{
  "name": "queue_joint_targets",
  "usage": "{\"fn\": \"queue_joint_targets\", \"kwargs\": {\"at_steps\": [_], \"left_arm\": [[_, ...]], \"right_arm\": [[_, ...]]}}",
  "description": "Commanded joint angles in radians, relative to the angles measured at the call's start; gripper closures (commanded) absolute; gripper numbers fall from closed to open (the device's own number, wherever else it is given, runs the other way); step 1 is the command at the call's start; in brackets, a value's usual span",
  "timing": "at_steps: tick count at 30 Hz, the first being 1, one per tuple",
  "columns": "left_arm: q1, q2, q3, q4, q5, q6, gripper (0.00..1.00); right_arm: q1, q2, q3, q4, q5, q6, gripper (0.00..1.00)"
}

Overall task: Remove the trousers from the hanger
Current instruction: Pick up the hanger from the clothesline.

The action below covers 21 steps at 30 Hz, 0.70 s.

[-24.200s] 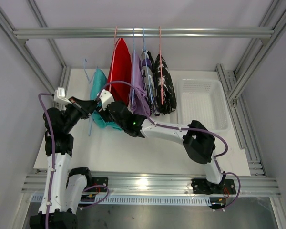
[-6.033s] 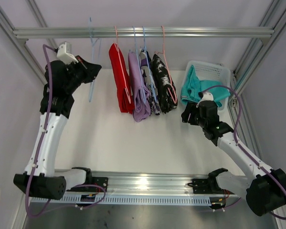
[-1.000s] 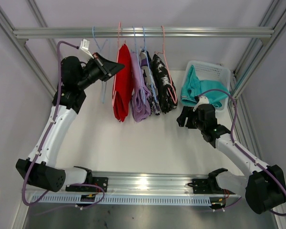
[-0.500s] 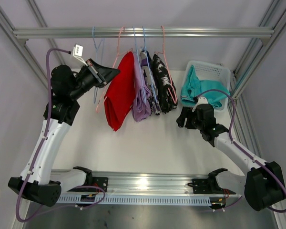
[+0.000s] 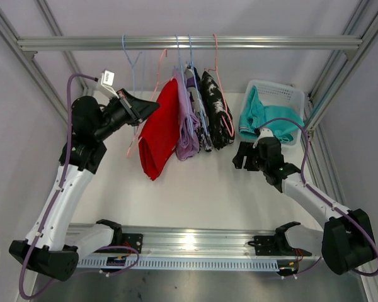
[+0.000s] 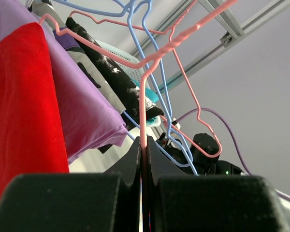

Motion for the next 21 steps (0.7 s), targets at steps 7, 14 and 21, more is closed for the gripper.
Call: {"fn": "queue_joint_targets", "kwargs": {"at_steps": [7, 14, 21], "left_arm": [[-0.011, -0.097, -0.038, 0.13, -0.002, 0.095, 1.0], [-0.011, -0.16, -0.15, 0.15, -0.034, 0.12, 1.0], [-0.011, -0.229, -0.21, 0.169, -0.052, 0.144, 1.0]], "right_arm": [[0.013, 0.022, 0.033, 0.017, 0.003, -0.017, 0.23], [0.02, 0.025, 0.038, 0.011, 0.026, -0.023, 0.21], [0.036, 0.065, 0.047, 0.006, 0.038, -0.032, 0.2]]}}
